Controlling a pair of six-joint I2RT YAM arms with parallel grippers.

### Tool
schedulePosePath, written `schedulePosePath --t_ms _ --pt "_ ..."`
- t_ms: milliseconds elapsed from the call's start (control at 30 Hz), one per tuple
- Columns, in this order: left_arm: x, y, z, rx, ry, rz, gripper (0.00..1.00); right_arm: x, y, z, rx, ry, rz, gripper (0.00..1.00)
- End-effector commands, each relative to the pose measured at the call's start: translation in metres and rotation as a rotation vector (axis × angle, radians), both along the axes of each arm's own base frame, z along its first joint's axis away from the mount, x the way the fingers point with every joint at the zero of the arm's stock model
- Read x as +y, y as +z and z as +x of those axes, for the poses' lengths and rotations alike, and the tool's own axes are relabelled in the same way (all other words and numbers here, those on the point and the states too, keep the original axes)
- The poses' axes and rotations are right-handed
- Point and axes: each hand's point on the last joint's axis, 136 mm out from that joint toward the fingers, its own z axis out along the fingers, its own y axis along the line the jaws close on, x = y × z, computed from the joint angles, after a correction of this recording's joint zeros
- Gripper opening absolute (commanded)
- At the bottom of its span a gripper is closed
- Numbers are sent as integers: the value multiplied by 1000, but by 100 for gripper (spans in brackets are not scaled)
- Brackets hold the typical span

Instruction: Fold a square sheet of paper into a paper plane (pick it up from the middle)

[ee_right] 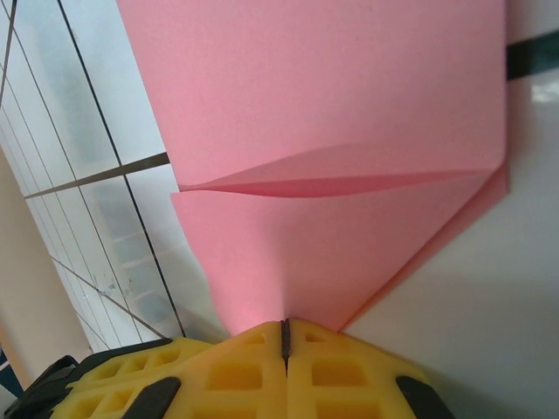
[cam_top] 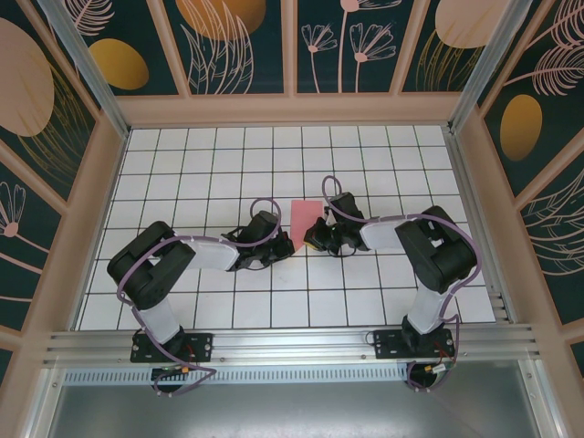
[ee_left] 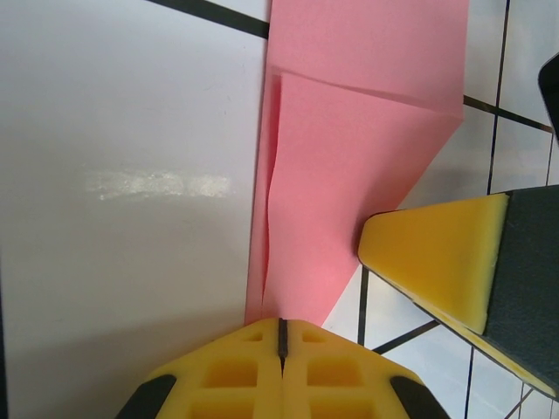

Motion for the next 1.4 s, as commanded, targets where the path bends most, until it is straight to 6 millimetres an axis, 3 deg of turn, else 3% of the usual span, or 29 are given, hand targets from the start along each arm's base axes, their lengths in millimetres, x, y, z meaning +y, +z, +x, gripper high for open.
schedulePosePath --t_ms 0,133,467,733,867,1033,1267,1367 --pt "19 -25 -13 67 17 89 0 6 30 14 -113 36 38 0" --pt "23 -28 -15 79 25 108 0 12 35 12 -147 77 34 0" --pt "24 -31 -16 96 33 119 0 26 10 -8 -71 157 12 0" --pt "27 -33 -19 113 40 126 0 16 -12 -8 -18 158 -57 0" --pt "36 -49 -31 172 40 163 0 -1 -20 4 -41 145 -95 0" --pt "50 -66 -47 232 46 212 0 -37 -26 30 -68 82 -99 0" --pt "56 -70 -50 239 45 234 0 -73 -24 64 -110 -1 -129 0" --pt "51 -66 -47 227 37 224 0 -78 -9 79 -149 -25 -124 0"
